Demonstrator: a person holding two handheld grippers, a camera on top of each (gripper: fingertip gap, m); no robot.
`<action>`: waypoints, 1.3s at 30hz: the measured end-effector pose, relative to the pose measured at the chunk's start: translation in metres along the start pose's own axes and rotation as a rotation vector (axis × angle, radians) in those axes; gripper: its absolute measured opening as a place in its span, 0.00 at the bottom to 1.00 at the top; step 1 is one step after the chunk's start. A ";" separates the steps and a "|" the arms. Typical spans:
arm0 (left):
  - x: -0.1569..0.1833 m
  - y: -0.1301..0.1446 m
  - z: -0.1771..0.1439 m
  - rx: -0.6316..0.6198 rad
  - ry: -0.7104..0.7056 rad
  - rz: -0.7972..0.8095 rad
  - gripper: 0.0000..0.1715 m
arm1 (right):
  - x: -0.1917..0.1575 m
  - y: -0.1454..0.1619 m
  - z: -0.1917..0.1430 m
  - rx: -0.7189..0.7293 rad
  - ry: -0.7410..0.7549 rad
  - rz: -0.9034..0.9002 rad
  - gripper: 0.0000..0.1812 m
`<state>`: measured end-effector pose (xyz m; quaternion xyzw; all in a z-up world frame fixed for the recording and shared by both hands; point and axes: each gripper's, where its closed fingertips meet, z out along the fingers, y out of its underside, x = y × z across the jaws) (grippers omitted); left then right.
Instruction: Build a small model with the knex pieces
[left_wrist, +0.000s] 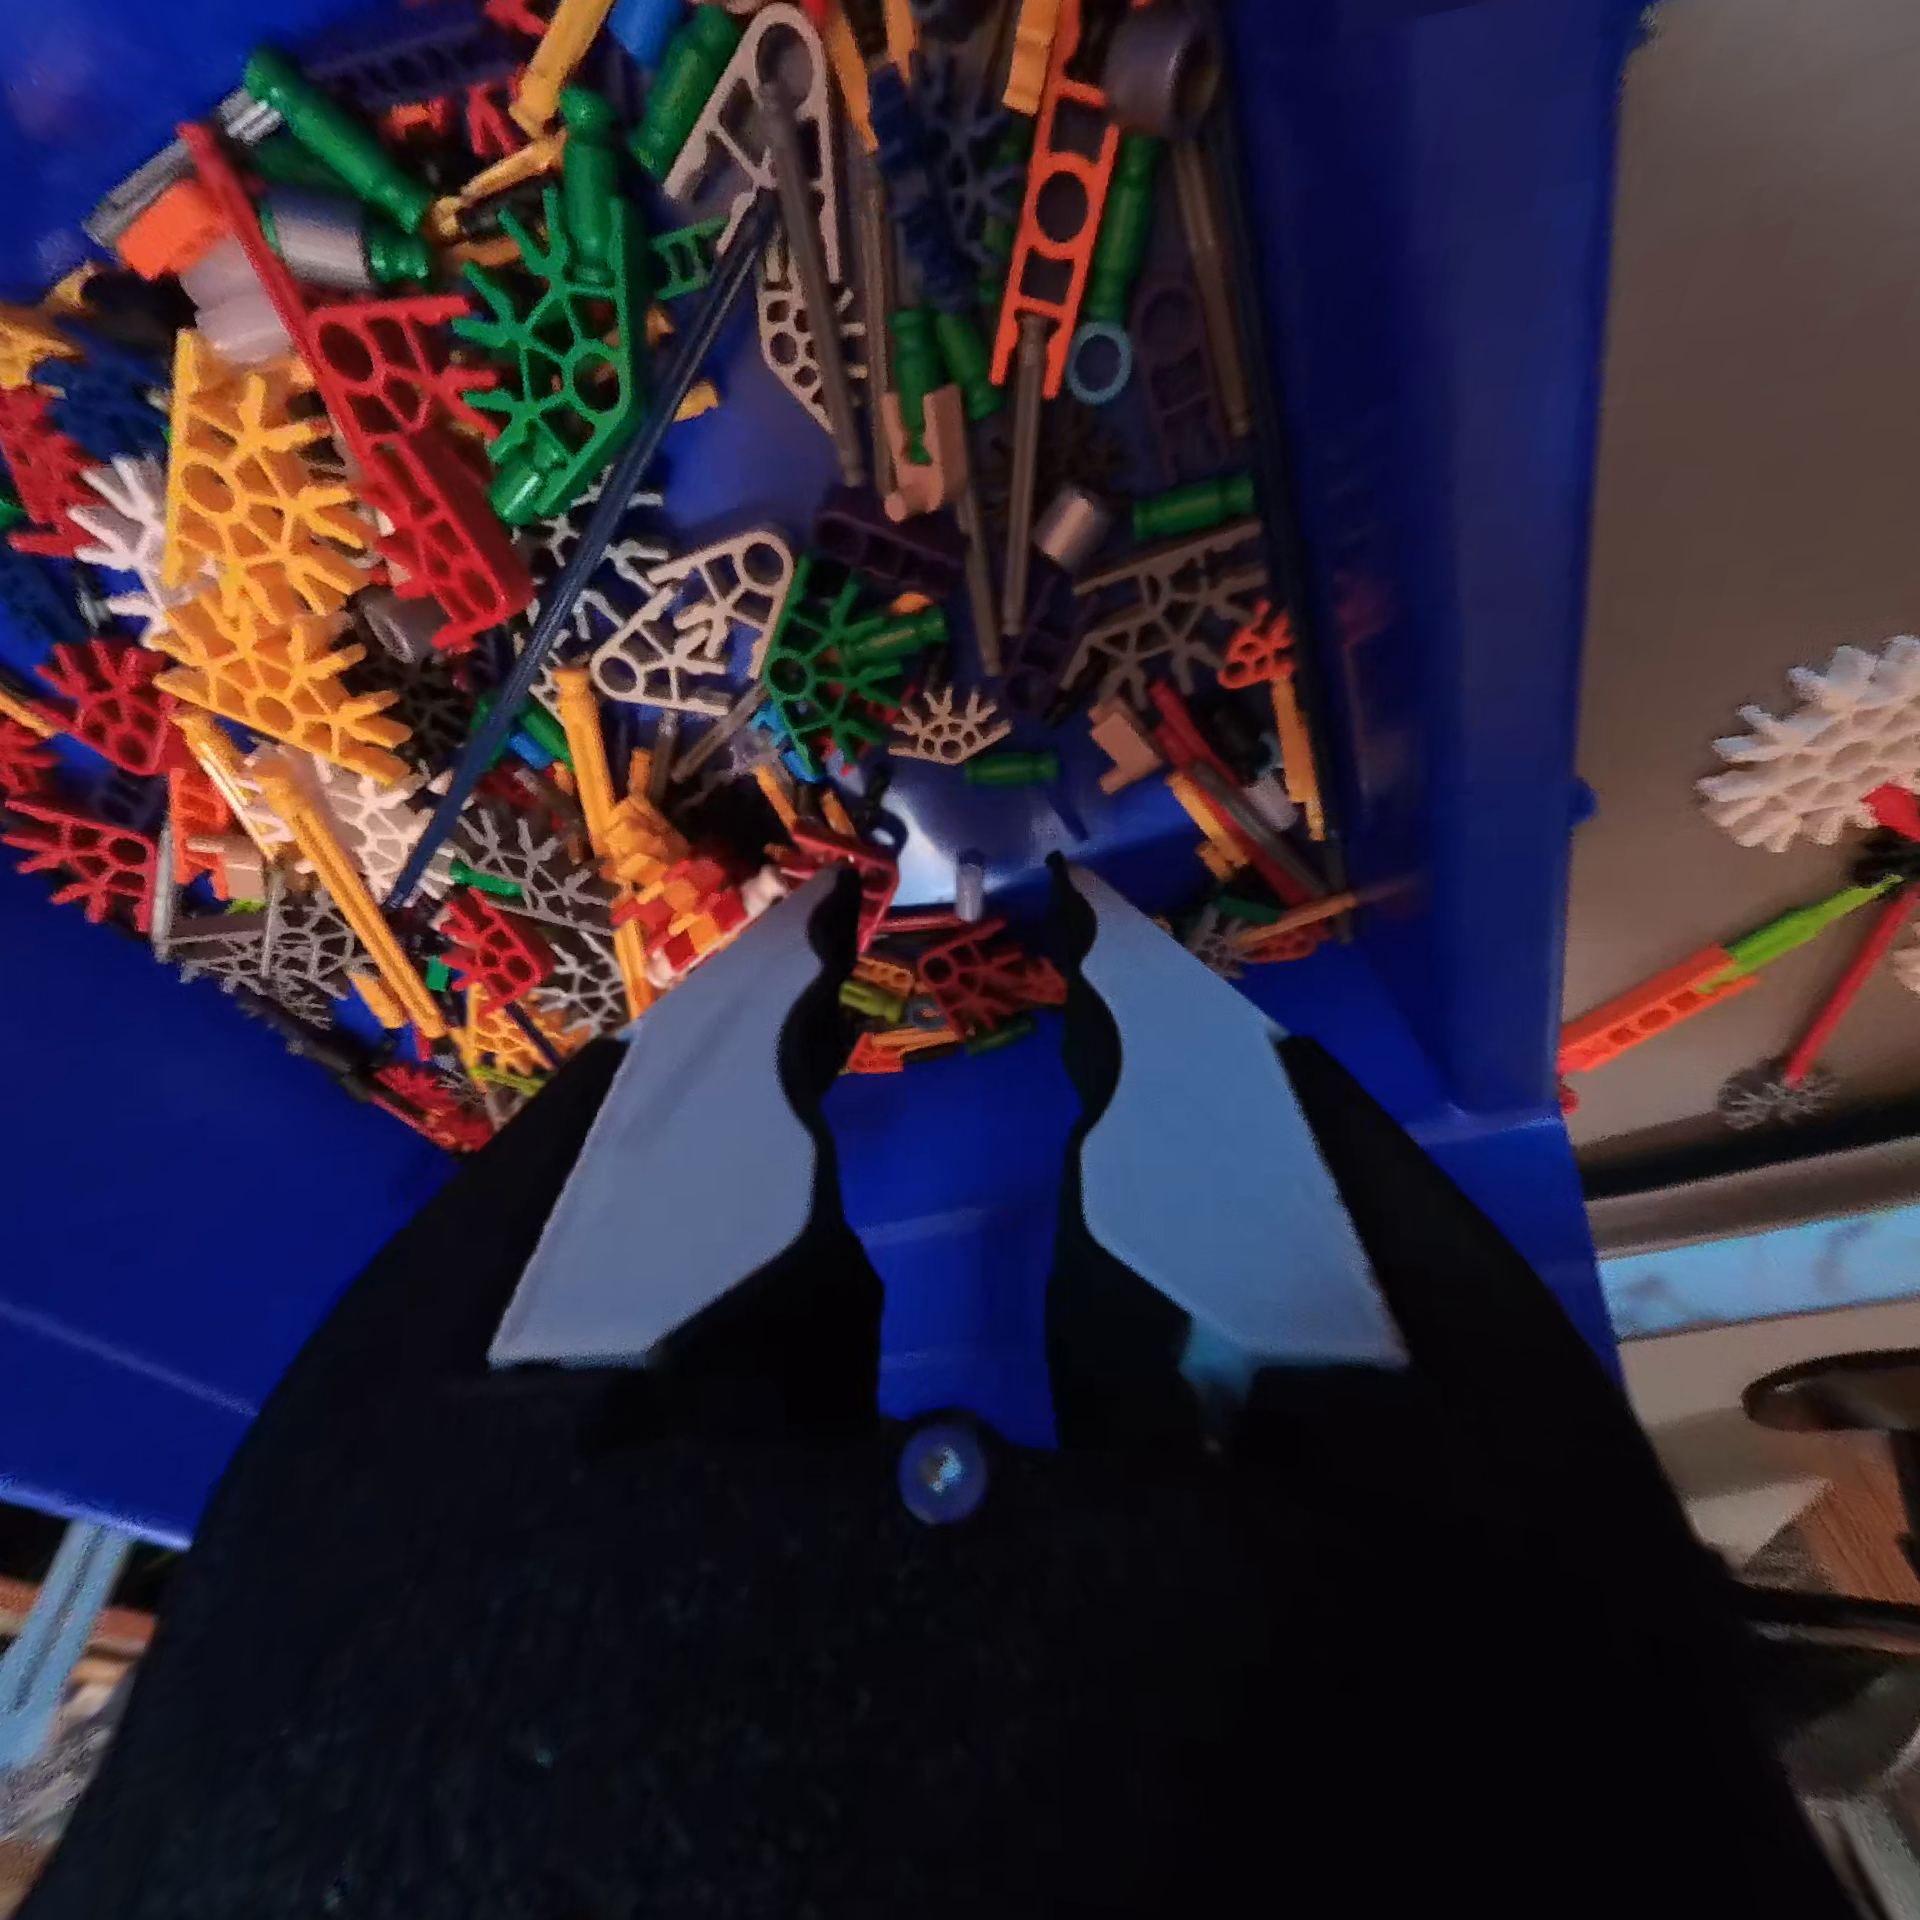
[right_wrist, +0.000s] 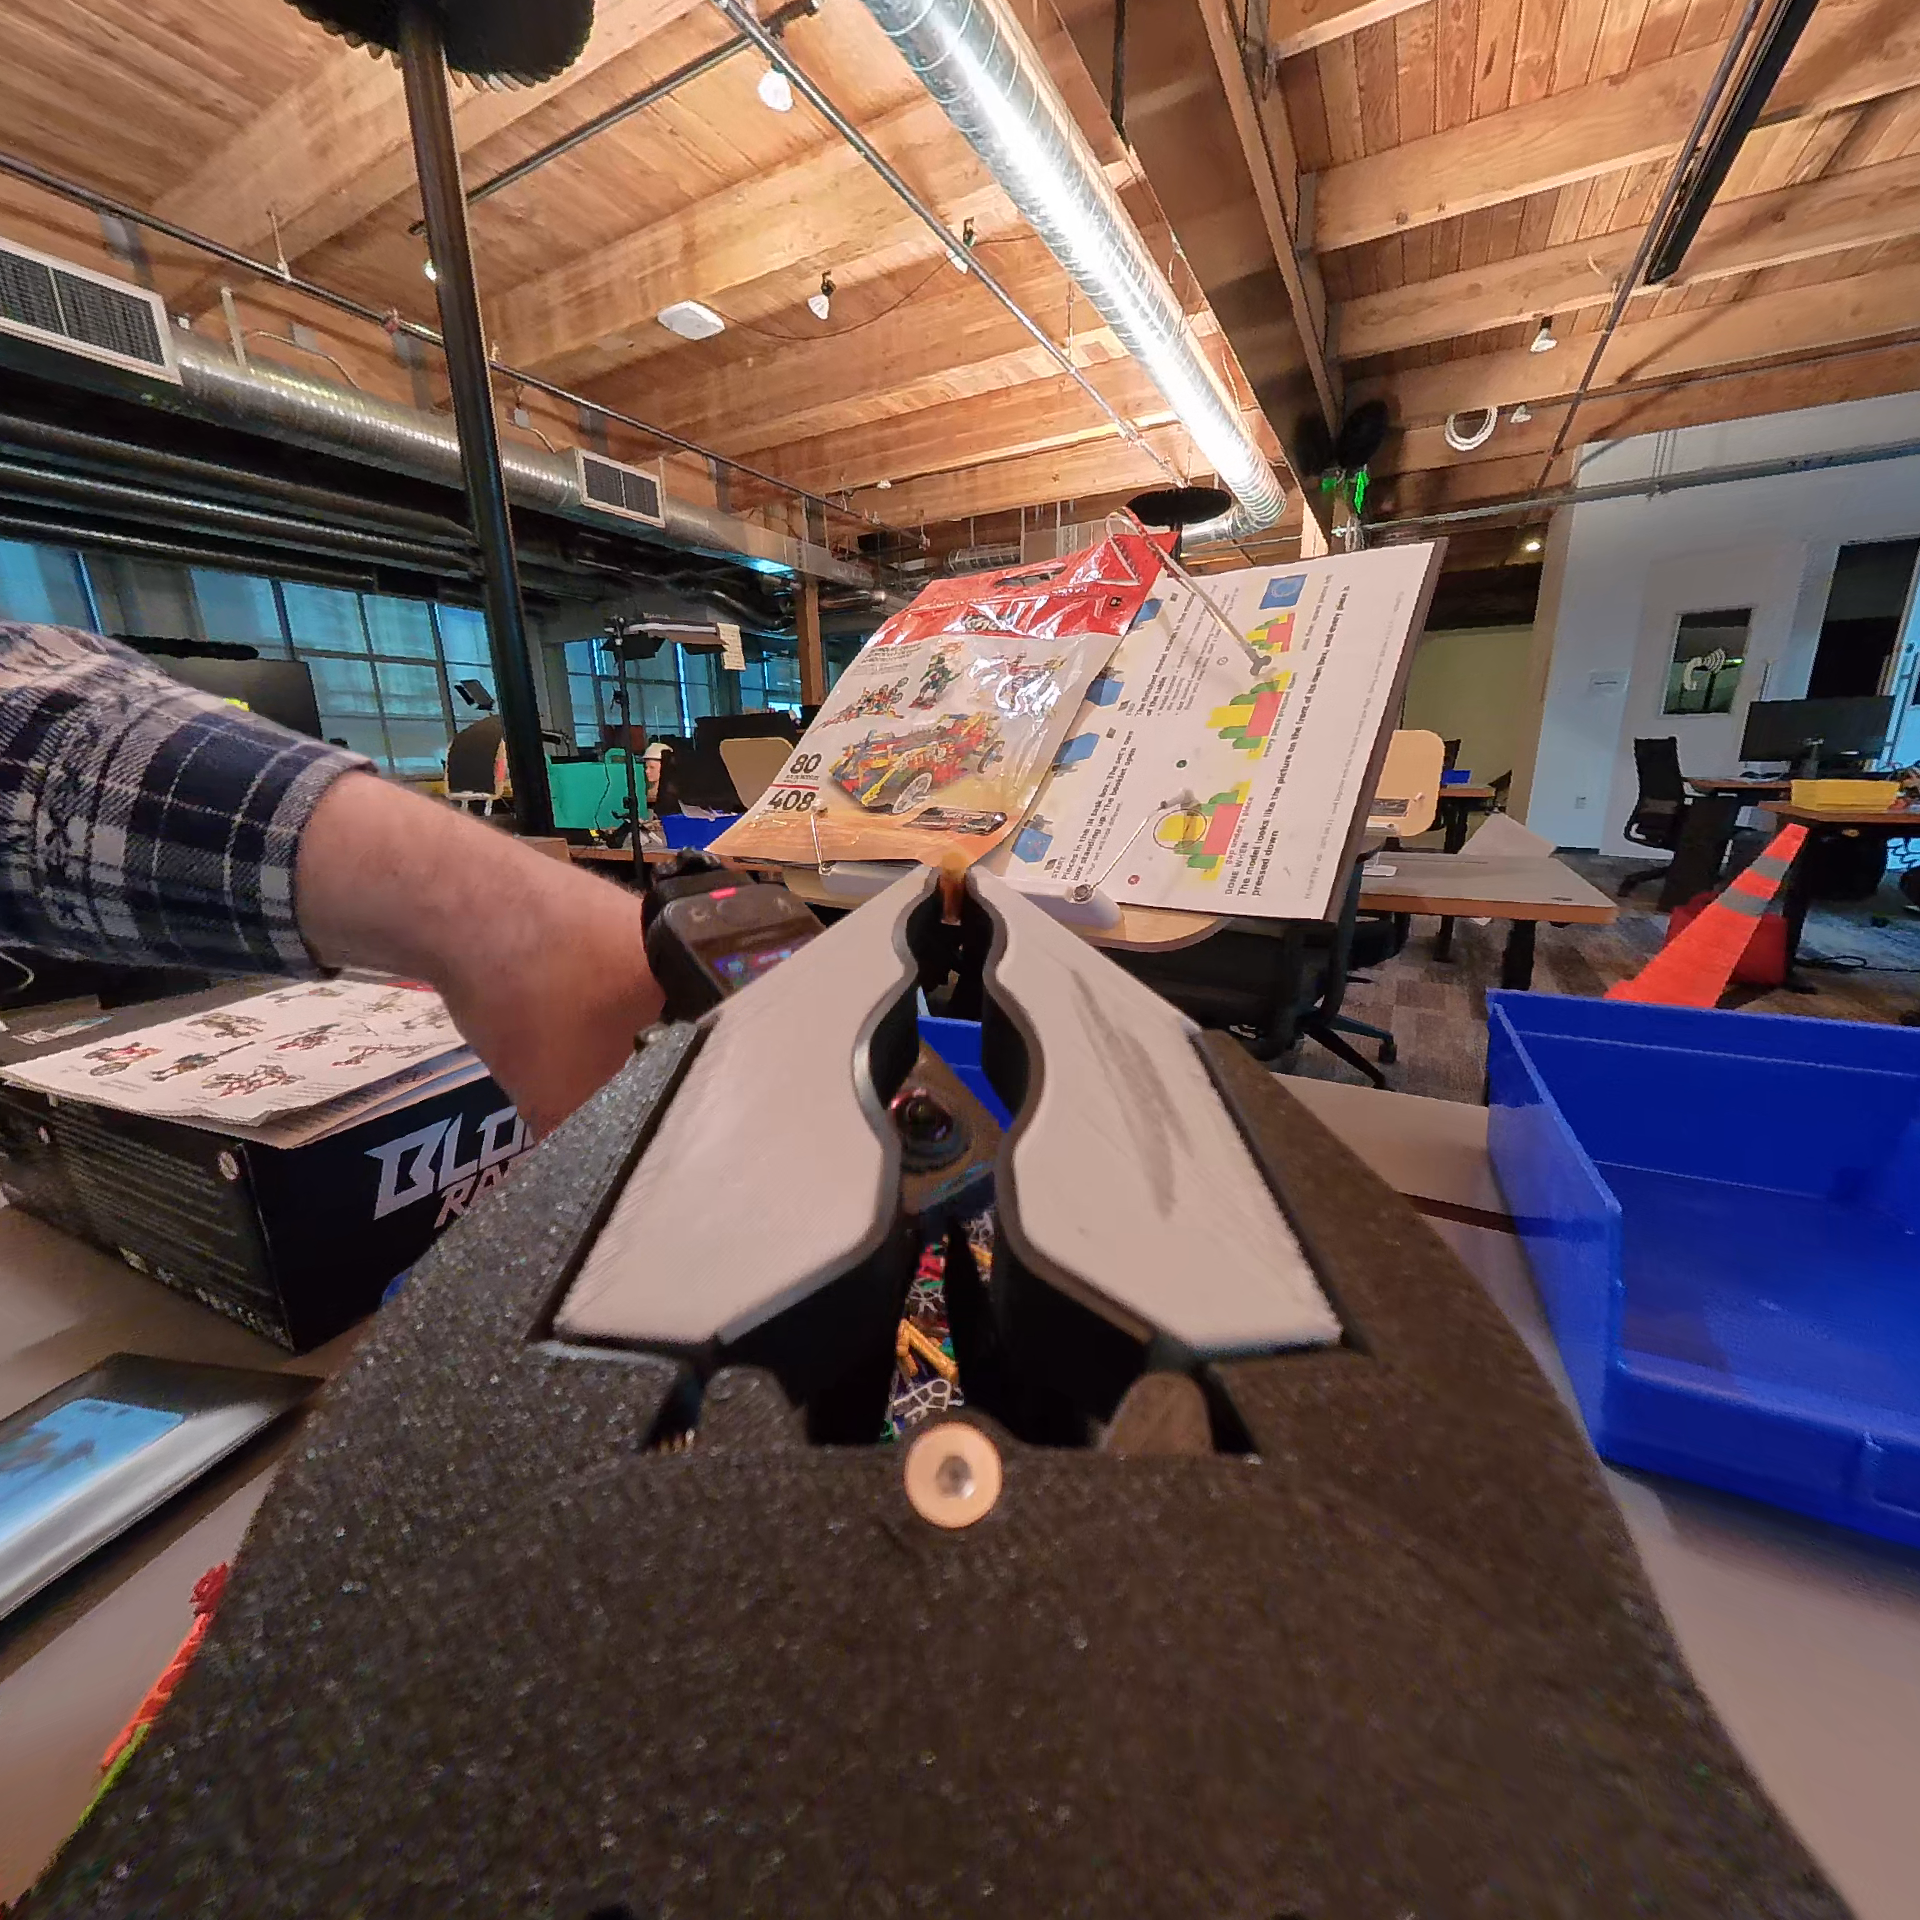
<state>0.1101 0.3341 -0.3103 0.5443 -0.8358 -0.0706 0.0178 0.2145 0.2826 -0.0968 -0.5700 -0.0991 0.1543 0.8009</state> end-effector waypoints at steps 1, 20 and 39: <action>0.003 0.001 -0.002 0.007 0.024 -0.012 0.21 | 0.000 0.000 0.000 -0.001 -0.002 0.000 0.00; -0.001 0.000 -0.089 0.482 0.094 -0.334 0.00 | -0.014 0.057 0.016 -0.288 -0.098 0.055 0.01; 0.053 0.027 -0.130 1.084 -0.044 -0.622 0.00 | -0.091 0.119 0.010 -0.549 -0.337 -0.338 0.00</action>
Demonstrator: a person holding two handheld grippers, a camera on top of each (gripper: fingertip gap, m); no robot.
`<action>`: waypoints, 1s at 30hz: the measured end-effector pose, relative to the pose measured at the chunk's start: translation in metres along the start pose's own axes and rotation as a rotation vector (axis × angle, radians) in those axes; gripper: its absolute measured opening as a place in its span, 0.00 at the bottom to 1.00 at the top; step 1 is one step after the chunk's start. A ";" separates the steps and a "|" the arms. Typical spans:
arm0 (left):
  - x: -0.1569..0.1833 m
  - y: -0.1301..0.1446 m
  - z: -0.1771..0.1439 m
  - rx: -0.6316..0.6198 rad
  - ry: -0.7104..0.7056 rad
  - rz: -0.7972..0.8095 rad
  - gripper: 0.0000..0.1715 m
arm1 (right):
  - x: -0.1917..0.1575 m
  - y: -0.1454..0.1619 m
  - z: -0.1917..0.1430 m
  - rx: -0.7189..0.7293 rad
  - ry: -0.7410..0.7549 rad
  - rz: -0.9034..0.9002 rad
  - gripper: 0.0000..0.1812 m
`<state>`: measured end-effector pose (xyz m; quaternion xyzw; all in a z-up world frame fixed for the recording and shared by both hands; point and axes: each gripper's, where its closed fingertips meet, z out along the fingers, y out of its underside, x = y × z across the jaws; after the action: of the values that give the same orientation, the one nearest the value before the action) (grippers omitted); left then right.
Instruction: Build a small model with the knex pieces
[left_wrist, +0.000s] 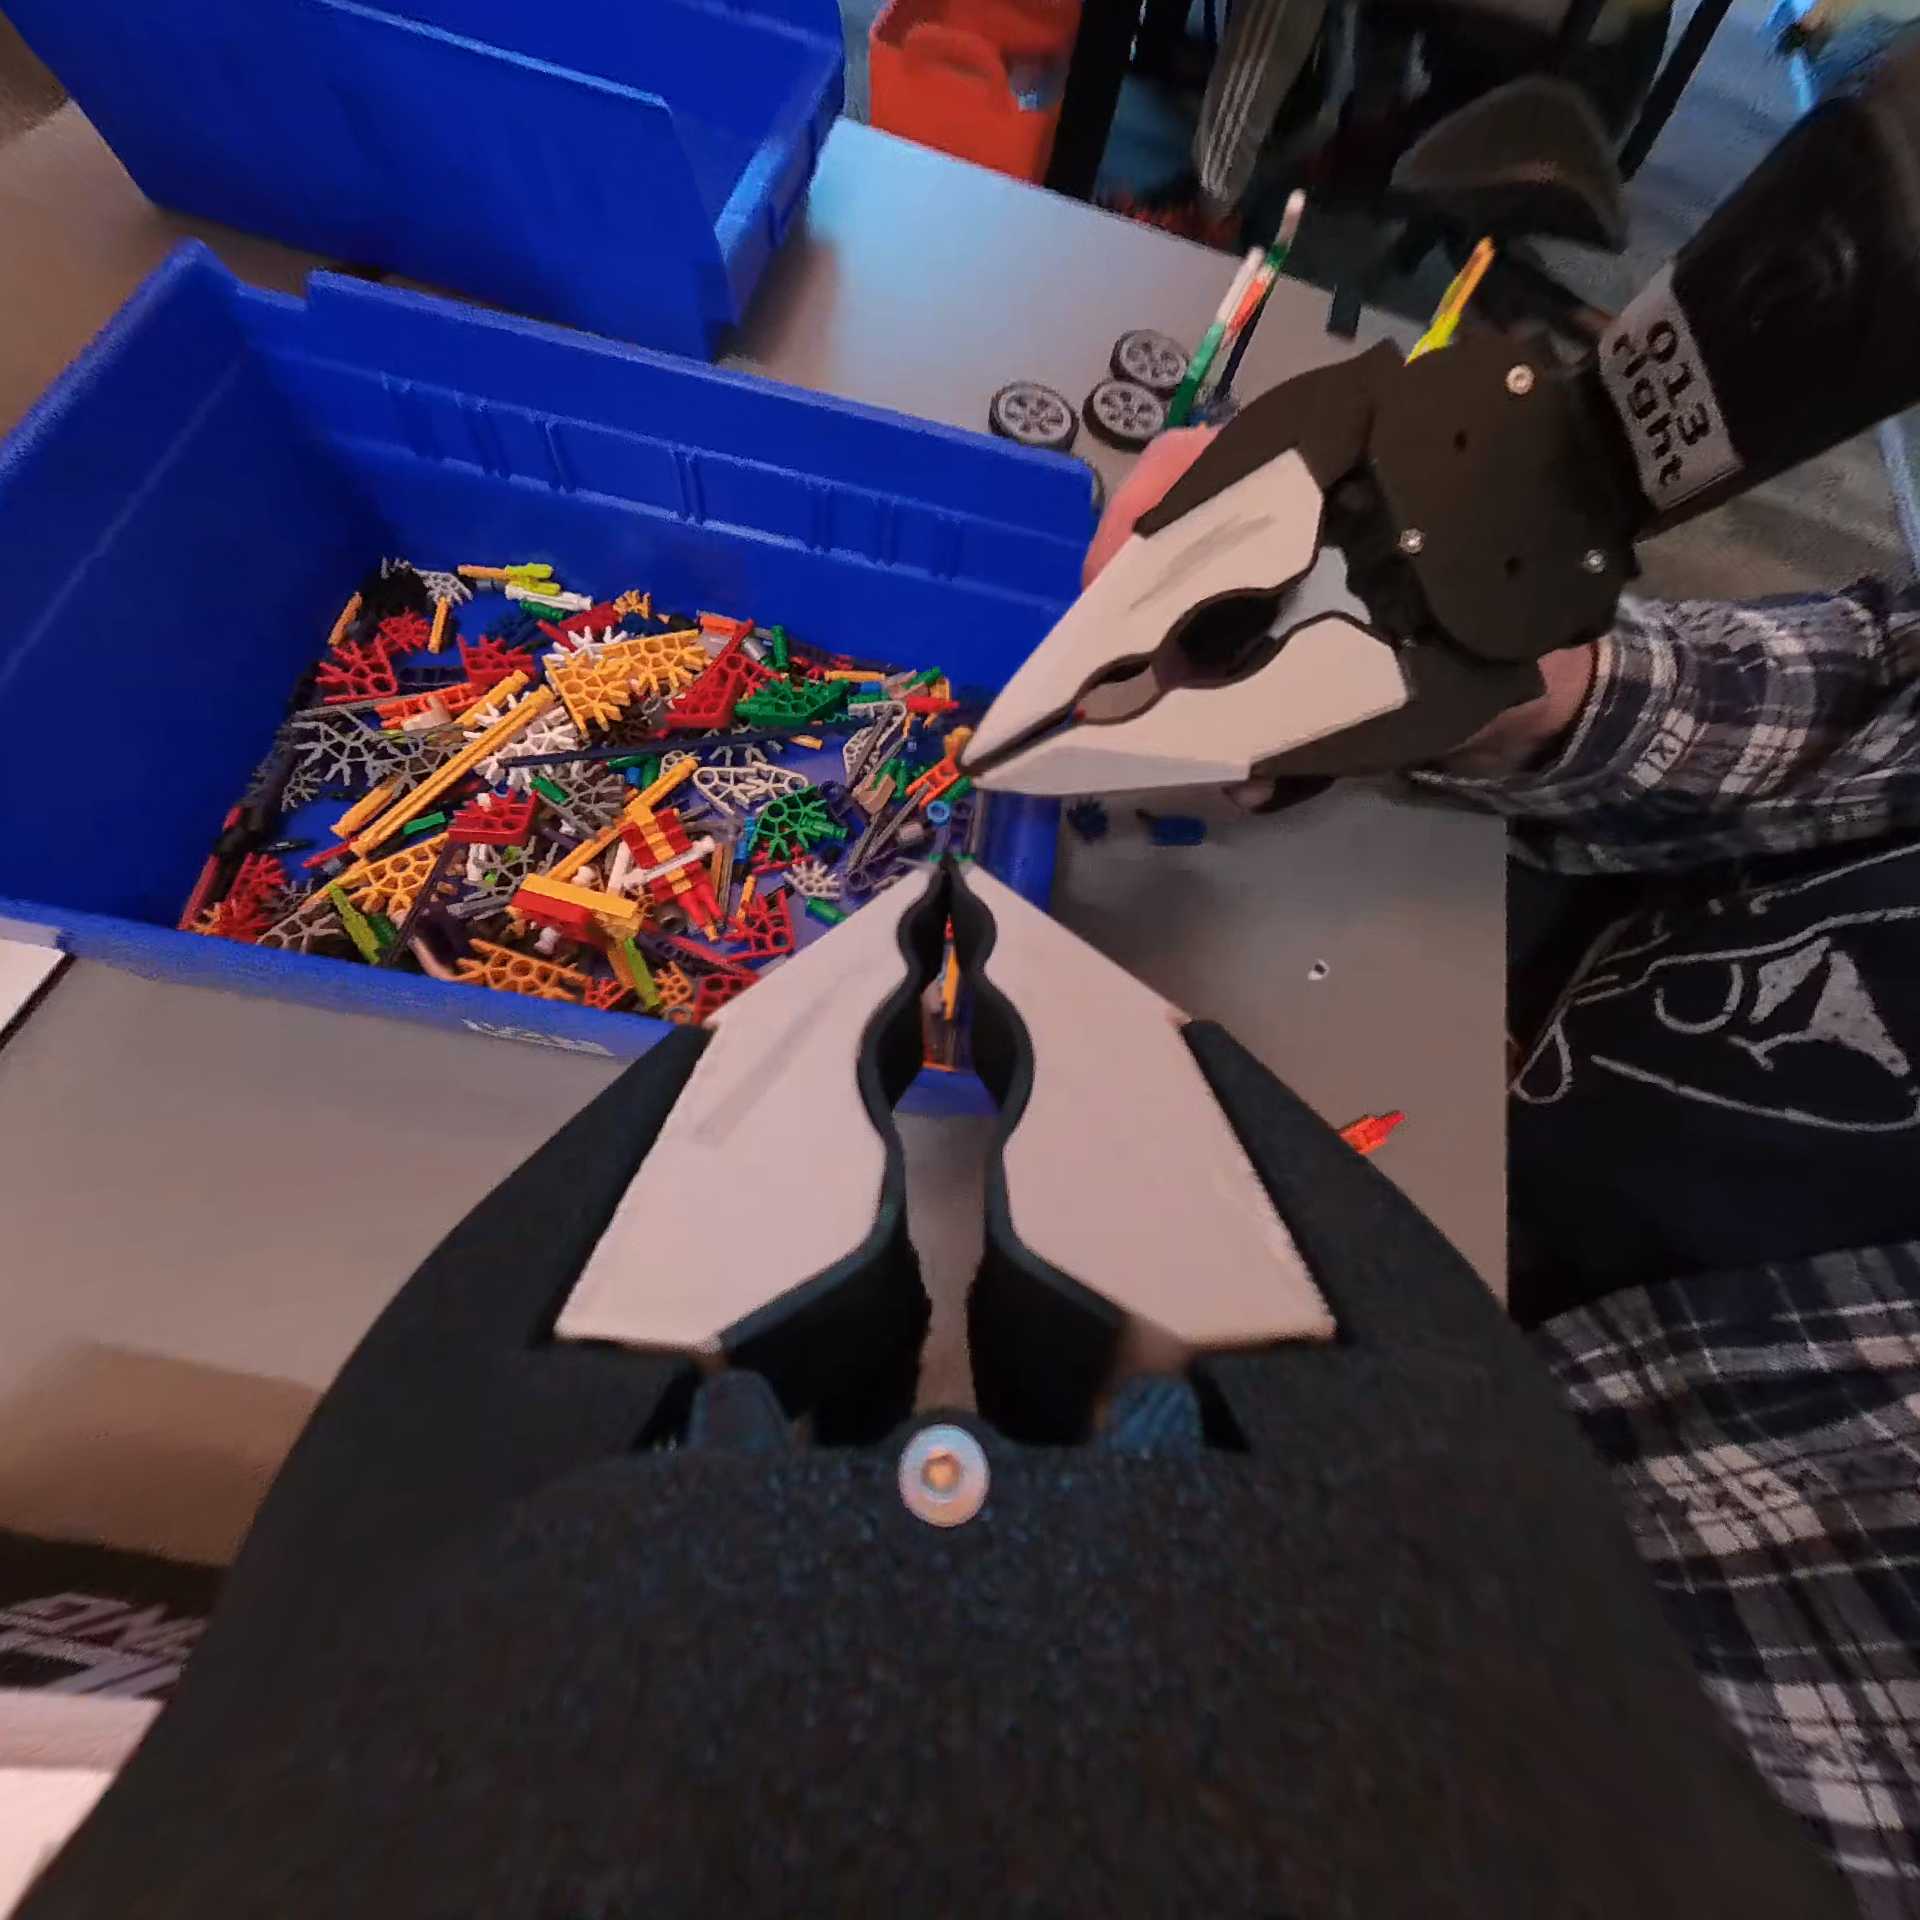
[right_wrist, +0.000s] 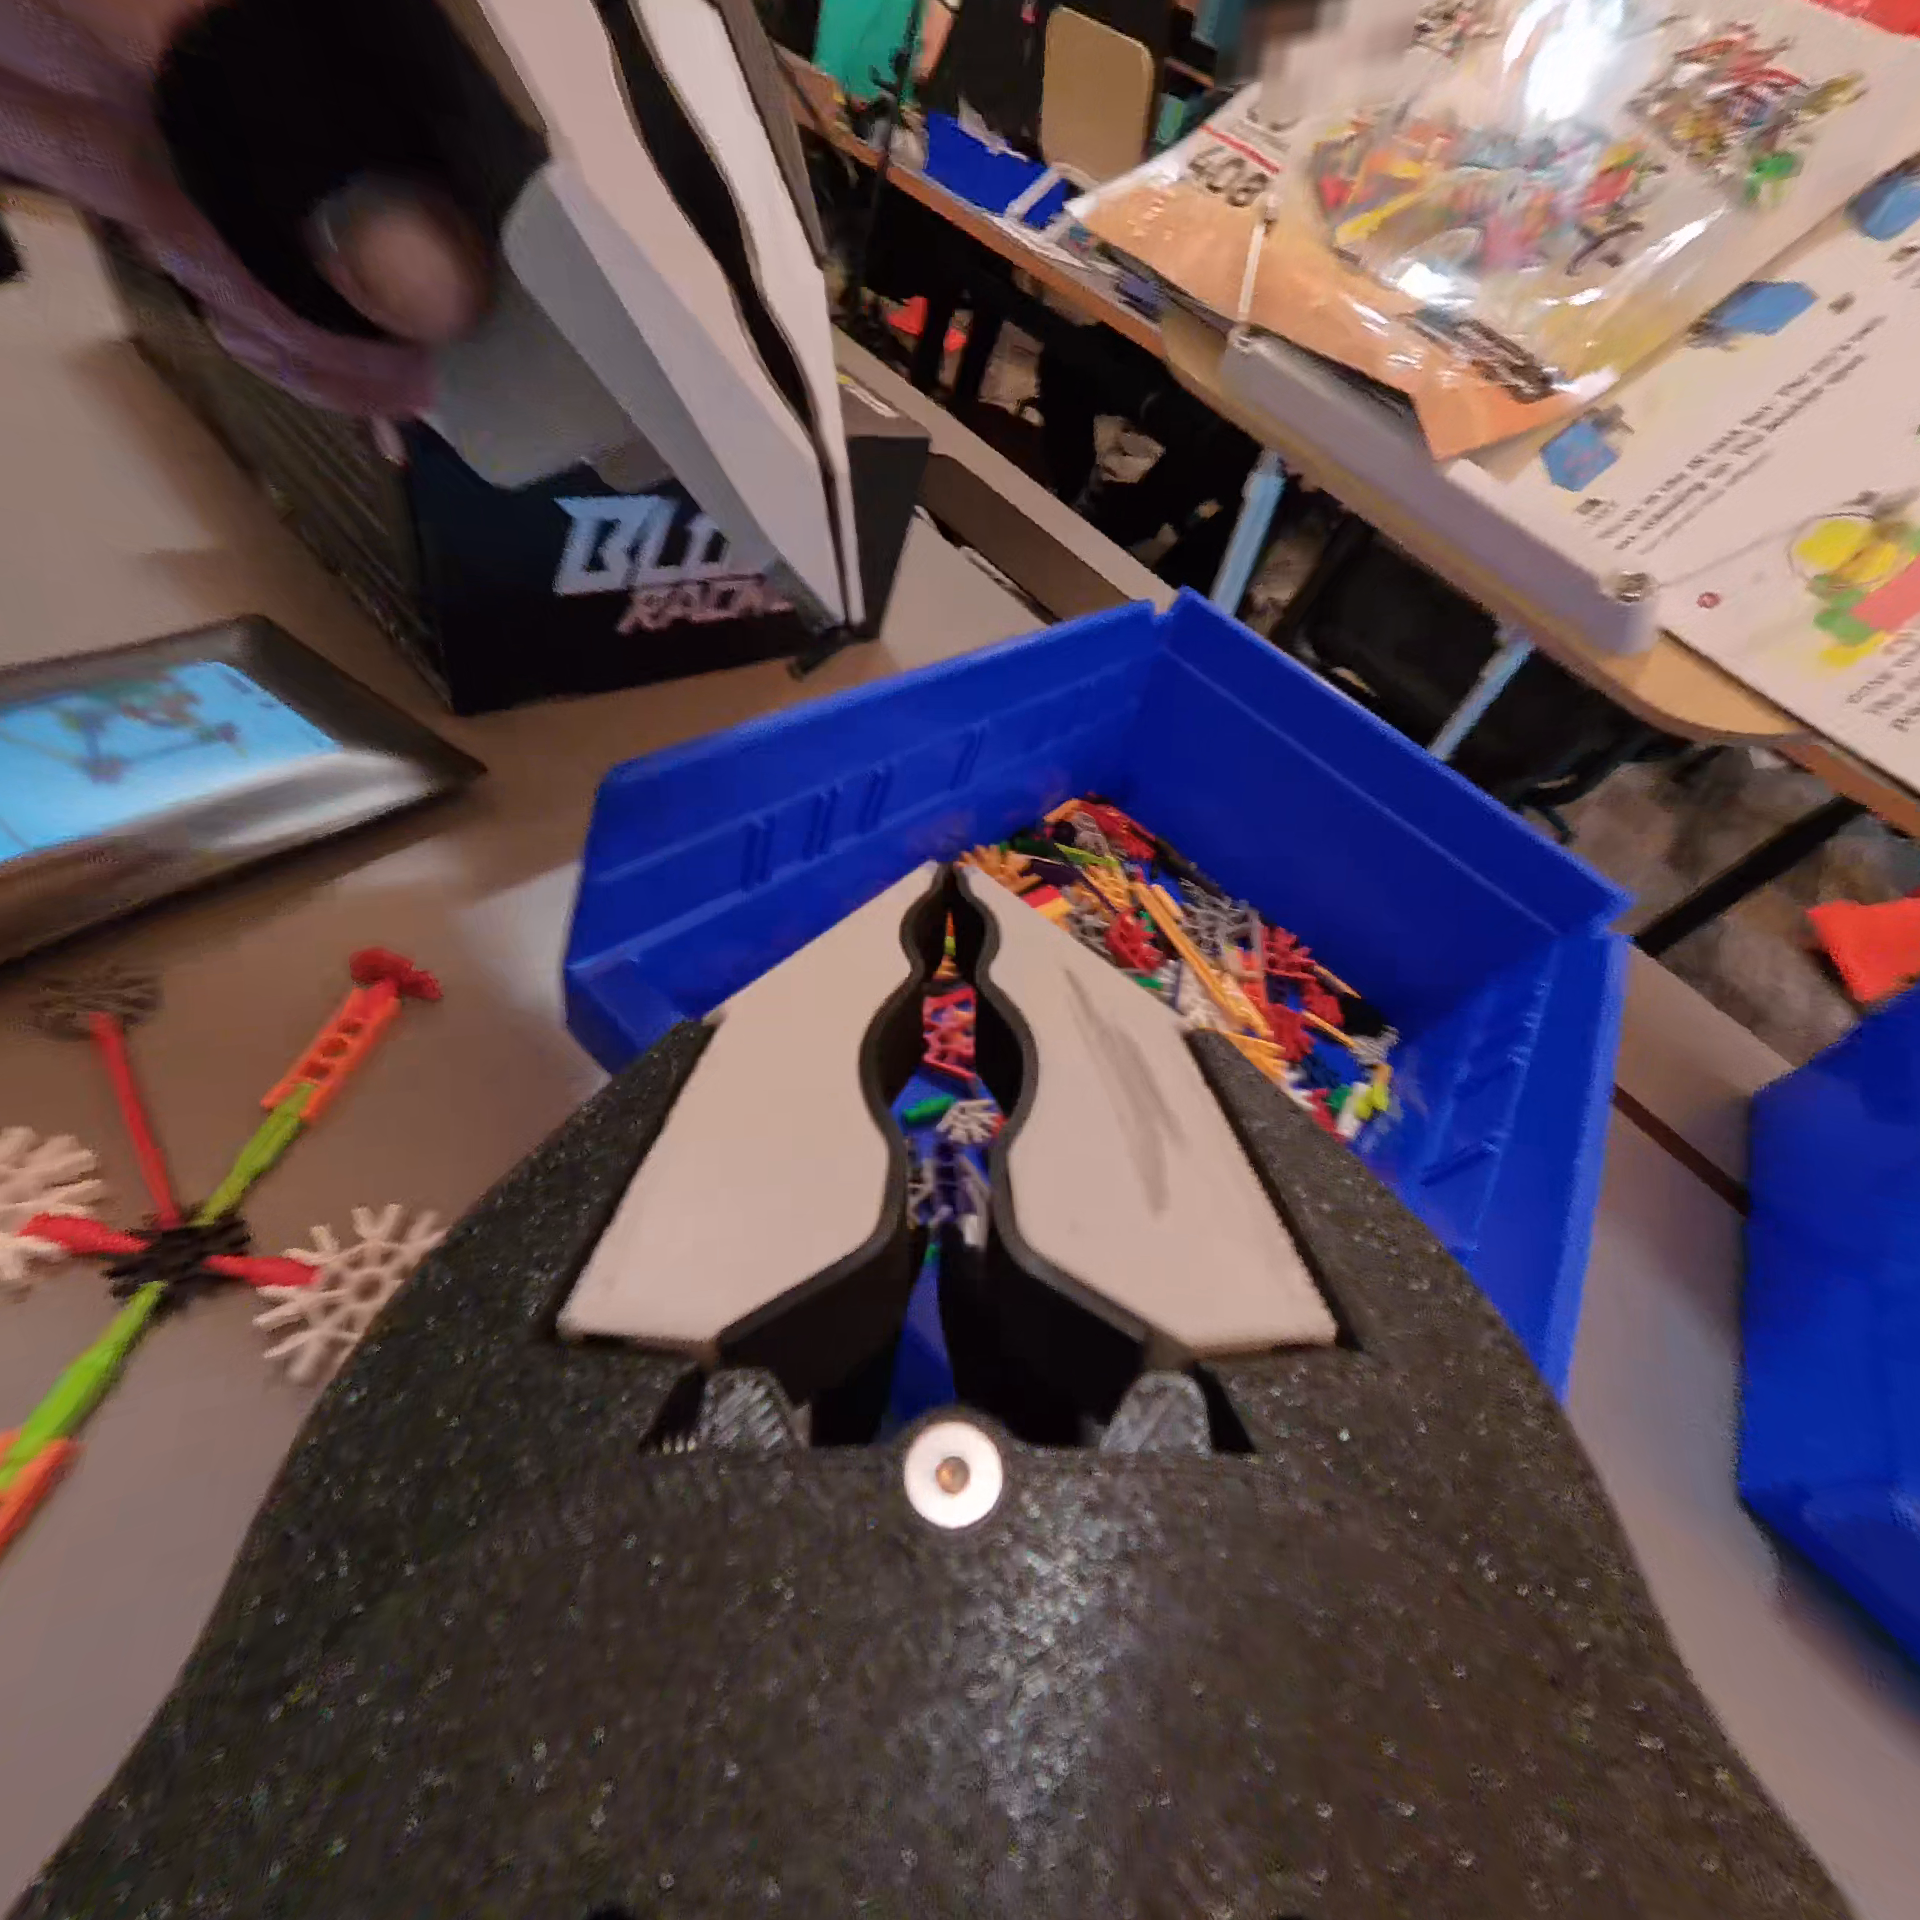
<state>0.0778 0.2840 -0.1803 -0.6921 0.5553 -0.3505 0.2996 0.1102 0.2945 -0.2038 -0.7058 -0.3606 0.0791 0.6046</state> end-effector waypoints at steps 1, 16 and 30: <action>0.002 0.000 -0.002 0.025 -0.007 -0.005 0.00 | -0.007 -0.004 -0.001 0.011 -0.042 0.018 0.00; 0.030 0.007 -0.024 0.203 -0.008 -0.028 0.00 | -0.064 -0.051 0.002 0.146 -0.426 0.482 0.03; 0.027 0.025 -0.047 0.233 -0.063 -0.047 0.00 | -0.082 -0.055 0.008 0.111 -0.488 0.427 0.01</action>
<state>0.0291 0.2513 -0.1699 -0.6761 0.4848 -0.3976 0.3870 0.0236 0.2524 -0.1827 -0.6916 -0.3339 0.3904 0.5077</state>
